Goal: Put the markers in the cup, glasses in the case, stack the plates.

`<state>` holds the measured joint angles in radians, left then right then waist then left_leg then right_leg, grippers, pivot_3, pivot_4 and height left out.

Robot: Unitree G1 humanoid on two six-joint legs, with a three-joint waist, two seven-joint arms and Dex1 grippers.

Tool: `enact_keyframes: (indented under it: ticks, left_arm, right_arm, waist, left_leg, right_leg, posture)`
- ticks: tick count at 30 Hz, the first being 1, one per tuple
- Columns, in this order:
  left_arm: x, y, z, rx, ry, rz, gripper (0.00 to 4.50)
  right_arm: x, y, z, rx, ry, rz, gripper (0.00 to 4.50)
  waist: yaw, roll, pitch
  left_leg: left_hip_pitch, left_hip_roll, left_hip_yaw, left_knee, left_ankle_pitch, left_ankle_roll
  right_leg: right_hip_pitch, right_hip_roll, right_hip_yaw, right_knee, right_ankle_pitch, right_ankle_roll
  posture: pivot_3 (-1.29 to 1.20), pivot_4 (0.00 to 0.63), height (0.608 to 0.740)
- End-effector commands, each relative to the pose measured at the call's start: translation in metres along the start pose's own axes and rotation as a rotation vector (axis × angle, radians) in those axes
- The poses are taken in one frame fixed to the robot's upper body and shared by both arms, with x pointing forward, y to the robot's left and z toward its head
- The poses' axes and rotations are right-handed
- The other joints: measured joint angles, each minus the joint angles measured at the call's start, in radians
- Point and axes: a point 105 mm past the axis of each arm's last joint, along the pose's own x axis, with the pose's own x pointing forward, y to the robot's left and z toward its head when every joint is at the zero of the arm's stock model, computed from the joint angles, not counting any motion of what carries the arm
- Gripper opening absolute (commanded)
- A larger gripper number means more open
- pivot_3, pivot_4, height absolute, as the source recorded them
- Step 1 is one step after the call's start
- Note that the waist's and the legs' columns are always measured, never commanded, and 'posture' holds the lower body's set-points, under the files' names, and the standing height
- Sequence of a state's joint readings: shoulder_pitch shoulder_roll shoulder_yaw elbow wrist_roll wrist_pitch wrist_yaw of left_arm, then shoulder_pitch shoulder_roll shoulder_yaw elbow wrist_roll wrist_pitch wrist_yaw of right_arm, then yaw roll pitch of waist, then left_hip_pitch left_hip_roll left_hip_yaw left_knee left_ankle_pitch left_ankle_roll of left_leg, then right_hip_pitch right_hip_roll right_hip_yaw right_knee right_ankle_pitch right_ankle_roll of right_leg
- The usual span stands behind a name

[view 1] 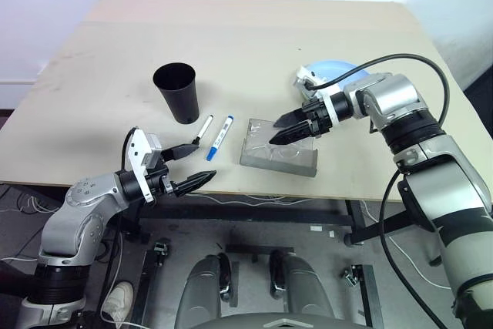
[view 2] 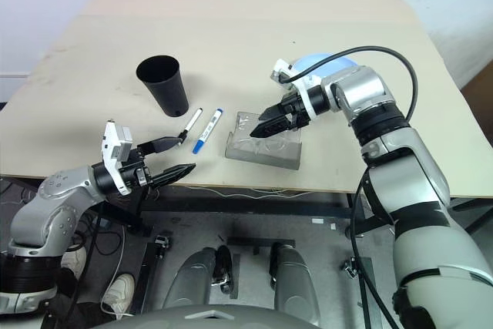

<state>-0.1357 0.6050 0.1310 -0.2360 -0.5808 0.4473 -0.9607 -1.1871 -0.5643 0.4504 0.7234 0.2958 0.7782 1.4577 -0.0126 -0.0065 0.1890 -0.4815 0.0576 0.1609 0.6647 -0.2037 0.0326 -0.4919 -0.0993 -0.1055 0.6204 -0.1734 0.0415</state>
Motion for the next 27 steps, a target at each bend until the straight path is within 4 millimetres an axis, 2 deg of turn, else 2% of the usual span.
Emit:
enact_keyframes:
  ticks: [1,20,24,27]
  left_arm:
    - [0.000,-0.002,0.008,0.032,-0.017,-0.015,4.50]
    - [0.002,-0.001,0.007,0.034,-0.011,-0.022,4.50]
    - [0.003,0.000,0.008,0.037,-0.015,-0.022,4.50]
    - [0.003,0.001,0.008,0.039,-0.014,-0.023,4.50]
  right_arm:
    - [-0.001,0.002,0.002,-0.030,0.027,-0.001,4.47]
    - [-0.006,0.029,-0.028,0.028,0.171,0.070,4.47]
    - [-0.005,0.021,-0.018,0.000,0.098,0.012,4.47]
    - [-0.013,0.027,-0.008,-0.051,0.048,0.024,4.47]
  waist:
    - [-0.001,0.000,0.000]
    - [-0.001,0.000,0.000]
    - [-0.002,0.000,0.000]
    - [-0.001,0.000,0.000]
  left_leg:
    - [0.000,0.000,0.000,0.000,0.000,0.000]
    - [0.001,0.001,0.000,0.000,0.000,0.000]
    - [0.001,0.001,0.000,0.000,0.000,0.000]
    - [0.001,0.001,0.000,0.000,0.000,0.000]
  right_leg:
    - [0.000,0.000,0.000,0.000,0.000,0.000]
    - [0.000,0.001,0.000,0.000,0.000,0.000]
    - [0.000,0.001,0.000,0.000,0.000,0.000]
    - [0.000,0.001,0.000,0.000,0.000,0.000]
  posture:
    - [0.00,0.150,0.710]
    - [0.00,0.150,0.710]
    - [0.00,0.150,0.710]
    - [0.00,0.150,0.710]
